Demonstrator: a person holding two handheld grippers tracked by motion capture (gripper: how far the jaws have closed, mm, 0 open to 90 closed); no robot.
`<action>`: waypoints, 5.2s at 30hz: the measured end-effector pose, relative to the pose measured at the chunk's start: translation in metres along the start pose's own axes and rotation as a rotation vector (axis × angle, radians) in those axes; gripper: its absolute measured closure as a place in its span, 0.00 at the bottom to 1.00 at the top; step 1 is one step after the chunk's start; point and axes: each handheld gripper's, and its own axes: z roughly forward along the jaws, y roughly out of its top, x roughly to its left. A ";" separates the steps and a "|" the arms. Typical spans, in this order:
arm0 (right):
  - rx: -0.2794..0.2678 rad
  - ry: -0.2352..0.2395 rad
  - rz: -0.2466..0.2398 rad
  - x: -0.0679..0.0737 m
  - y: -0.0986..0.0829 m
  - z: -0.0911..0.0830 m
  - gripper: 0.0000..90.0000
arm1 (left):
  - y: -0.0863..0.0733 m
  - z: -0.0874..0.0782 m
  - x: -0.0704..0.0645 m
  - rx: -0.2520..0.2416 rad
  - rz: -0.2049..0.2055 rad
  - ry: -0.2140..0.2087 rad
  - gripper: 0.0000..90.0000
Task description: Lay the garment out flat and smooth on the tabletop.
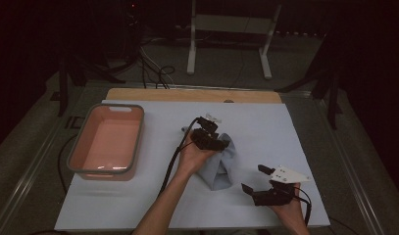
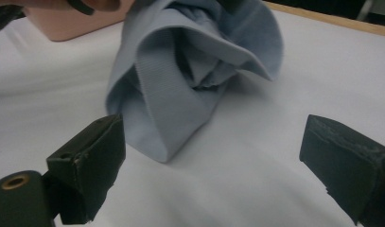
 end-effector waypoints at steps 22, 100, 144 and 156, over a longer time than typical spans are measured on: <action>0.013 0.066 -0.010 0.014 0.013 0.033 0.09 | -0.055 -0.082 -0.002 -0.097 0.063 0.045 0.94; 0.091 -0.088 0.026 -0.006 0.061 0.061 0.89 | -0.076 -0.088 0.003 -0.118 0.065 0.007 1.00; 0.063 -0.123 0.067 -0.020 0.052 0.044 0.89 | -0.073 -0.048 -0.011 -0.001 0.100 0.007 0.90; 0.051 -0.167 0.117 -0.034 0.049 0.034 0.89 | -0.083 -0.077 0.035 -0.084 -0.093 0.199 0.96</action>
